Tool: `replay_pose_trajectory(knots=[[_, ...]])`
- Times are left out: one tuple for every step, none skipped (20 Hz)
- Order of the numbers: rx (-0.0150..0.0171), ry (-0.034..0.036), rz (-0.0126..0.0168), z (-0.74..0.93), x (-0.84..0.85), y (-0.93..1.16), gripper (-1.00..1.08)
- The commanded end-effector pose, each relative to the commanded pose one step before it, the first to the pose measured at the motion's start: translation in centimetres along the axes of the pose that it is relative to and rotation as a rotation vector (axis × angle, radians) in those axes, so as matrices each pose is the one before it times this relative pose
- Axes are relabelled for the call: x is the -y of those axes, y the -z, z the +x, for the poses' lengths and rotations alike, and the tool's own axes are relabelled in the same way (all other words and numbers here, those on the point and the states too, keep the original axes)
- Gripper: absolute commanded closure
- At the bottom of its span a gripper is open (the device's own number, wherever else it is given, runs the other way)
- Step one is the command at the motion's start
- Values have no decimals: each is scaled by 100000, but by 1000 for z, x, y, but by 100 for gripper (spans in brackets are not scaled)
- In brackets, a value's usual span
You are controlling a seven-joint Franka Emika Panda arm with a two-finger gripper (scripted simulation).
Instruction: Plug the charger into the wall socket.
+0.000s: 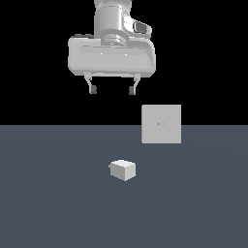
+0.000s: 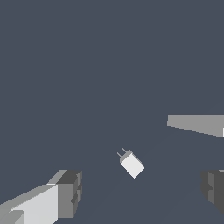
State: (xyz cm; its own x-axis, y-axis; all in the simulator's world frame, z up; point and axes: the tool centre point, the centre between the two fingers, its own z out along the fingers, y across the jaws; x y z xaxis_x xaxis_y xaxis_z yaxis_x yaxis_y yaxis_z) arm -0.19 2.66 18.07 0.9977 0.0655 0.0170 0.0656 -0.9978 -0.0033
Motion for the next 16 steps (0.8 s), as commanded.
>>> replay_pose_trajectory(knots=[[0, 0, 0, 0, -1, 0, -92], [-30, 61, 9, -7, 4, -5, -92], [-74, 150, 27, -19, -8, -26, -92], [-138, 280, 50, -35, 5, -34, -92], [-186, 377, 68, -47, -2, -52, -92], [-240, 485, 87, -61, -2, -66, -92], [-290, 586, 105, -73, -5, -82, -92], [-343, 694, 125, -86, -2, -94, -92], [-392, 792, 142, -99, -4, -109, -92], [-439, 888, 159, -111, -5, -123, -92], [-487, 984, 176, -122, -5, -135, -92], [-532, 1076, 192, -134, -5, -147, -92], [-575, 1161, 207, -144, -7, -160, -92], [-615, 1242, 222, -154, -8, -172, -92], [-655, 1323, 236, -164, -7, -182, -92], [-691, 1396, 249, -173, -9, -193, -92]])
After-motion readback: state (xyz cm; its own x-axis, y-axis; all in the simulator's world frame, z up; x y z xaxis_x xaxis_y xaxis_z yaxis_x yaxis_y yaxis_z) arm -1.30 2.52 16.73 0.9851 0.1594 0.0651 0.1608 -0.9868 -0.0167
